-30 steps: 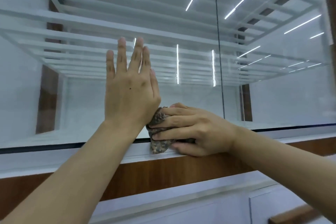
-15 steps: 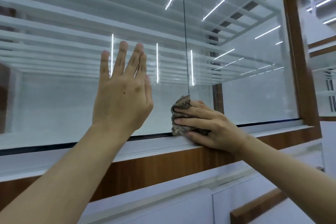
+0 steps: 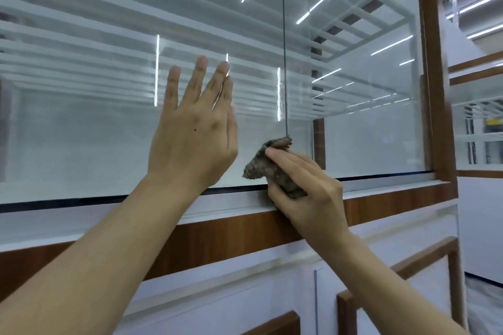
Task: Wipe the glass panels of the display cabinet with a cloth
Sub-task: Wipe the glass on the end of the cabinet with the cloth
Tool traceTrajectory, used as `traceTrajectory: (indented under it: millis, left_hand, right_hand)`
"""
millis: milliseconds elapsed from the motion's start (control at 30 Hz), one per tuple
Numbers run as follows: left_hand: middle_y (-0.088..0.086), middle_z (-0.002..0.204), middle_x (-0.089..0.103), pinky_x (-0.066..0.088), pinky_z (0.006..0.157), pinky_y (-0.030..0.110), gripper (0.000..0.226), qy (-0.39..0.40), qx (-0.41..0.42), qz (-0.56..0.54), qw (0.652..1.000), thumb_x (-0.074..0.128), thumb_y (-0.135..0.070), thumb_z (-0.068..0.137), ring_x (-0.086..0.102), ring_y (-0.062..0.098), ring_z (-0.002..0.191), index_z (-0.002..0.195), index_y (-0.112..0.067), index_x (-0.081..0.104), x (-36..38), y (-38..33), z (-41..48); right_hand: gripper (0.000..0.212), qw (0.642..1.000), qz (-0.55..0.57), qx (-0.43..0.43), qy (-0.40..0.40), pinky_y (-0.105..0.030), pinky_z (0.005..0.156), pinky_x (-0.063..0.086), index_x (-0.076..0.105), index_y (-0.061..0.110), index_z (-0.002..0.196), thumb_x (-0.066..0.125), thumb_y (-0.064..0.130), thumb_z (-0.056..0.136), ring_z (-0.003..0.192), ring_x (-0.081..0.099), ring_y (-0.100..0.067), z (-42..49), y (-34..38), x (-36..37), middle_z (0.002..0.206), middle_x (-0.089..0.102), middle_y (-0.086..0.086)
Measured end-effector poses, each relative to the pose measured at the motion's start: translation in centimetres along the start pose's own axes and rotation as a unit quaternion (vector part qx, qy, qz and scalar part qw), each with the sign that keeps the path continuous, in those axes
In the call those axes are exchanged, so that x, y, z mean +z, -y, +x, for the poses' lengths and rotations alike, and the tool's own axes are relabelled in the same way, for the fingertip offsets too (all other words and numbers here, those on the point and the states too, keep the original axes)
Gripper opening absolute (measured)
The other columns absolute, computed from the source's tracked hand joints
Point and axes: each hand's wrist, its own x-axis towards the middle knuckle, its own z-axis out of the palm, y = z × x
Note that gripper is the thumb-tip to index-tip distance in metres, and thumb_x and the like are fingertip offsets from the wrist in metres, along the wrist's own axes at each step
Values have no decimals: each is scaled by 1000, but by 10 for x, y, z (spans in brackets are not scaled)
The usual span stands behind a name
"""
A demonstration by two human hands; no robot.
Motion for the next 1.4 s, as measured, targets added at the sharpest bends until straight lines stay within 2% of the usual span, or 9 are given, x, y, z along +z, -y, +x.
traceTrajectory:
  millis: [300,500,633,767,933,1067,1233,1333,1400]
  left_hand:
    - [10,156,44,6,126,52,48,0,-9,-143,990,31,-22,105,26,27,153,143,-2,52,-14,-1,0]
    - [9,152,49,19,126,43,44,102,-18,-276,956,38,-13,103,35,20,149,143,-2,52,-49,19,1]
    - [2,149,53,28,122,31,42,167,-64,-349,920,43,-10,102,43,10,143,142,-5,54,-78,41,6]
    - [-6,140,59,34,115,18,37,230,-154,-390,878,45,-14,102,48,-5,133,136,-10,61,-107,54,18]
    - [-14,131,65,40,104,12,36,356,-276,-381,807,44,-28,104,54,-2,125,132,-20,65,-143,67,39]
    - [-11,117,67,47,94,33,36,483,-354,-298,743,34,-38,108,58,8,107,124,-25,64,-177,81,53]
    - [-13,137,57,41,106,33,45,537,-459,-158,690,32,-49,106,50,12,128,138,-28,57,-245,116,58]
    - [-10,105,66,50,92,41,43,557,-517,-126,637,34,-47,106,62,15,101,111,-22,68,-295,140,53]
    - [2,85,65,49,83,48,46,558,-546,-119,613,34,-43,107,61,20,82,92,-11,63,-326,150,47]
  right_hand:
    - [41,969,28,198,144,-7,85,50,75,23,118,80,9,80,94,67,9,44,47,-23,105,75,16]
    - [39,909,128,326,227,-10,58,53,76,29,113,77,7,81,58,69,1,93,65,-25,77,74,21]
    - [43,870,152,384,270,-10,58,52,75,32,112,78,3,81,62,70,-1,116,76,-25,82,74,19]
    - [41,820,164,434,334,-10,64,53,73,38,112,78,13,79,72,71,-1,137,84,-22,86,74,25]
    - [37,774,200,432,417,-8,81,51,76,30,115,78,16,81,91,67,8,173,98,-13,101,73,24]
    - [32,718,245,419,499,-6,82,48,76,31,110,77,17,82,92,65,9,209,107,5,94,69,30]
    - [29,638,311,364,603,1,75,44,76,34,111,77,26,83,85,61,17,240,141,35,94,70,24]
    - [28,615,359,315,628,-2,72,46,75,35,109,76,24,83,83,62,15,258,171,48,93,69,26]
    - [27,601,394,293,631,-5,66,49,72,36,102,76,18,83,75,65,11,269,194,53,87,68,26]
